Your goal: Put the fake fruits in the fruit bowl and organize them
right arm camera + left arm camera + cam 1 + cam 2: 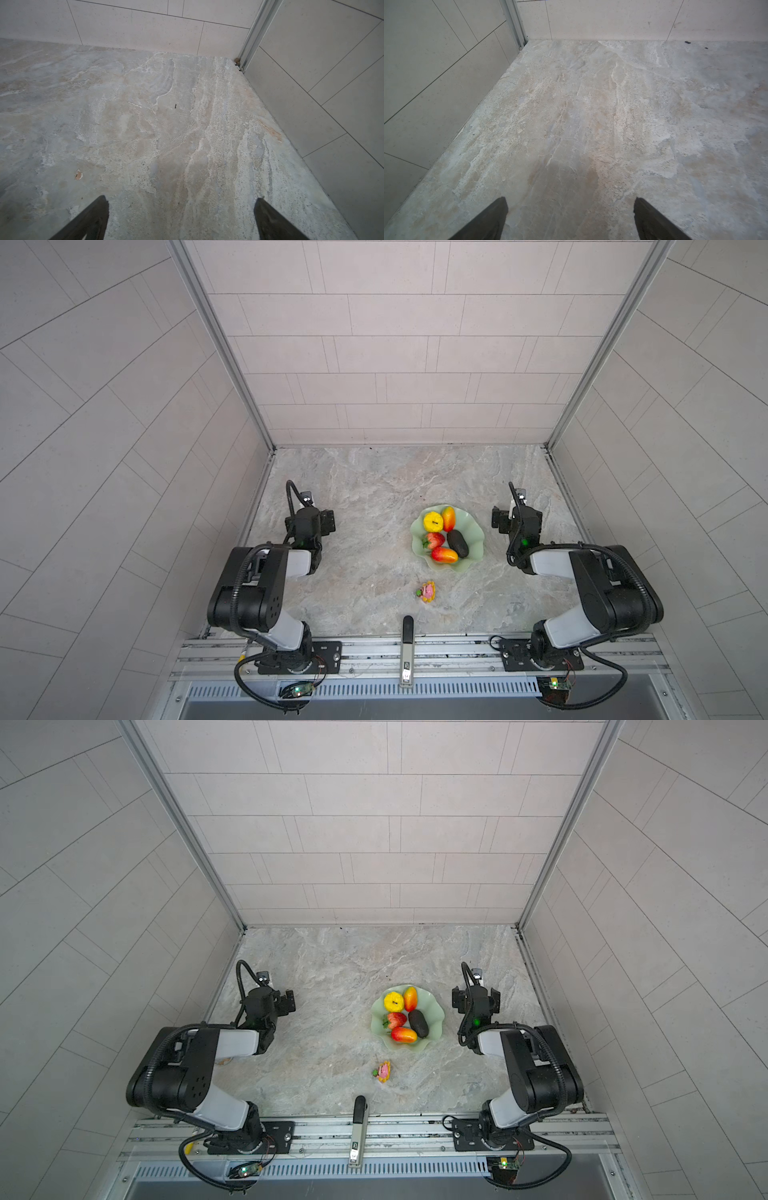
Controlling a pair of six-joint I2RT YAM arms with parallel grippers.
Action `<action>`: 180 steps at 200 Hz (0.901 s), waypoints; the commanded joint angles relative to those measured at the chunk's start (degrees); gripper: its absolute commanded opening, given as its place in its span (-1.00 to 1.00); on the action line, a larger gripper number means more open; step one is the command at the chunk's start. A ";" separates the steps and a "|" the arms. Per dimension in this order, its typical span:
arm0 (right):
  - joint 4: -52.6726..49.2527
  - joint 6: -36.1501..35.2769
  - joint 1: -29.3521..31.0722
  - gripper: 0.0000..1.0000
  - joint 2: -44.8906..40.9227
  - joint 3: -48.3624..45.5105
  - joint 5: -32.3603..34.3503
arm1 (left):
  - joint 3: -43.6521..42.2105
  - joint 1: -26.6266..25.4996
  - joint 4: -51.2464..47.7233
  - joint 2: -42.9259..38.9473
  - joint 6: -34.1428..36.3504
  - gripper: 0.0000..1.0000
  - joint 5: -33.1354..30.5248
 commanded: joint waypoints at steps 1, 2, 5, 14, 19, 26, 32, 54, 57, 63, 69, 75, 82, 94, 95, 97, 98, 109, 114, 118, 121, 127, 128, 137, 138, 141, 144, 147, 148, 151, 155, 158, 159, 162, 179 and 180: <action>-0.30 -0.69 -0.03 0.99 -0.25 -0.32 -0.09 | 0.72 -0.16 0.25 -1.12 0.31 0.99 -0.03; -0.29 -0.69 0.01 0.99 -0.25 -0.32 -0.11 | 0.72 -0.16 0.22 -1.12 0.31 0.99 -0.02; -0.27 -0.62 0.05 0.99 -0.25 -0.32 -0.12 | 0.72 -0.16 0.19 -1.10 0.35 0.99 0.00; -0.27 -0.66 0.00 0.99 -0.25 -0.32 -0.13 | 0.72 -0.17 0.19 -1.12 0.31 0.99 -0.01; -0.27 -0.69 0.00 0.99 -0.25 -0.27 -0.11 | 0.72 -0.16 0.26 -1.12 0.30 0.99 -0.01; -0.32 -0.68 -0.01 0.99 -0.25 -0.27 -0.13 | 0.72 -0.20 0.19 -1.12 0.33 0.99 -0.02; -0.32 -0.69 -0.03 0.99 -0.26 -0.34 -0.08 | 0.72 -0.11 0.19 -1.10 0.30 0.99 -0.01; 0.17 -0.84 0.10 0.99 -0.51 -0.63 -0.06 | 0.72 -0.16 0.19 -1.08 0.34 0.99 -0.01; 0.35 -0.98 0.34 0.99 -0.58 -0.70 0.09 | 0.72 -0.13 0.21 -1.12 0.35 1.00 -0.01; 1.36 -1.34 0.58 0.99 -0.81 -1.41 0.12 | 0.72 -0.14 0.23 -1.12 0.36 1.00 -0.01; 2.82 -1.69 1.03 0.99 -1.27 -2.48 0.50 | 0.72 -0.16 0.19 -1.12 0.34 0.99 -0.01; 5.19 -1.98 1.12 0.99 -1.74 -4.01 0.57 | 0.72 -0.16 0.19 -1.12 0.33 0.99 -0.01; 7.61 -1.94 1.19 0.99 -2.39 -5.66 0.40 | 0.72 -0.14 0.20 -1.12 0.31 0.99 -0.01; 8.86 -1.90 1.14 0.99 -2.82 -6.65 0.57 | 0.72 -0.22 0.20 -1.10 0.30 0.99 -0.03; 8.82 -1.87 1.17 0.99 -2.77 -6.60 0.57 | 0.72 -0.28 0.24 -1.11 0.30 0.99 -0.02; 8.53 -1.91 1.17 0.99 -2.68 -6.39 0.57 | 0.72 -0.10 0.20 -1.10 0.35 0.99 -0.01; 8.35 -1.87 1.18 0.99 -2.66 -6.26 0.53 | 0.72 -0.13 0.19 -1.11 0.33 0.99 -0.01; 4.15 -1.94 1.12 0.99 -1.61 -3.64 0.41 | 0.72 -0.16 0.19 -1.12 0.30 0.99 -0.01; 1.73 -2.04 1.15 0.99 -0.70 -1.65 0.32 | 0.72 -0.16 0.20 -1.12 0.33 0.99 0.03; 0.17 -1.92 0.92 0.99 -0.02 -0.42 -0.19 | 0.72 -0.16 0.19 -1.12 0.32 0.99 0.00; 0.09 -1.73 0.47 0.99 -0.03 -0.33 -0.99 | 0.72 -0.17 0.19 -1.12 0.31 0.99 -0.03; 0.04 -1.24 -0.03 0.99 -0.70 -0.85 -1.76 | 0.72 -0.11 0.20 -1.13 0.35 1.00 -0.01; 0.10 -1.19 -0.03 0.99 -0.74 -0.89 -1.74 | 0.72 -0.13 0.19 -1.12 0.33 0.99 0.03; -0.27 -1.16 -0.09 0.99 -0.23 -0.32 -1.58 | 0.72 -0.16 0.19 -1.12 0.33 0.99 -0.01; -0.58 -1.19 -0.15 0.99 -0.11 -0.10 -1.69 | 0.72 -0.11 0.19 -1.12 0.32 0.99 -0.06; -1.03 -1.10 -0.17 0.99 -0.05 0.12 -1.76 | 0.72 -0.15 0.19 -1.12 0.33 0.99 0.03; -0.69 -1.07 -0.29 0.99 -0.26 -0.09 -2.02 | 0.72 -0.11 0.19 -1.12 0.32 0.99 -0.01; -0.38 -1.05 -0.34 0.99 -0.45 -0.34 -2.04 | 0.72 -0.15 0.19 -1.12 0.30 0.99 -0.01; -0.37 -1.05 -0.32 0.99 -0.49 -0.42 -2.05 | 0.72 -0.15 0.19 -1.12 0.35 0.99 -0.01; -0.54 -1.11 -0.34 0.99 -0.40 -0.34 -2.06 | 0.72 -0.18 0.19 -1.12 0.31 0.99 -0.01; -0.78 -1.02 -0.32 0.99 -0.15 0.05 -2.08 | 0.72 -0.05 0.19 -1.12 0.30 0.99 -0.01; -0.75 -1.04 -0.30 0.99 -0.09 0.05 -2.14 | 0.72 -0.05 0.22 -1.12 0.30 0.99 -0.01; -0.78 -1.04 -0.34 0.99 -0.13 0.04 -2.15 | 0.72 -0.10 0.20 -1.12 0.30 0.99 -0.01; -0.97 -1.02 -0.31 0.99 -0.16 0.03 -2.15 | 0.72 -0.15 0.20 -1.12 0.31 0.99 0.08; -1.89 -1.07 -0.36 0.99 0.52 0.84 -2.14 | 0.72 -0.16 0.19 -1.12 0.35 0.99 0.01; -1.87 -1.06 -0.37 0.99 0.57 0.87 -2.10 | 0.72 -0.16 0.19 -1.12 0.33 0.99 0.00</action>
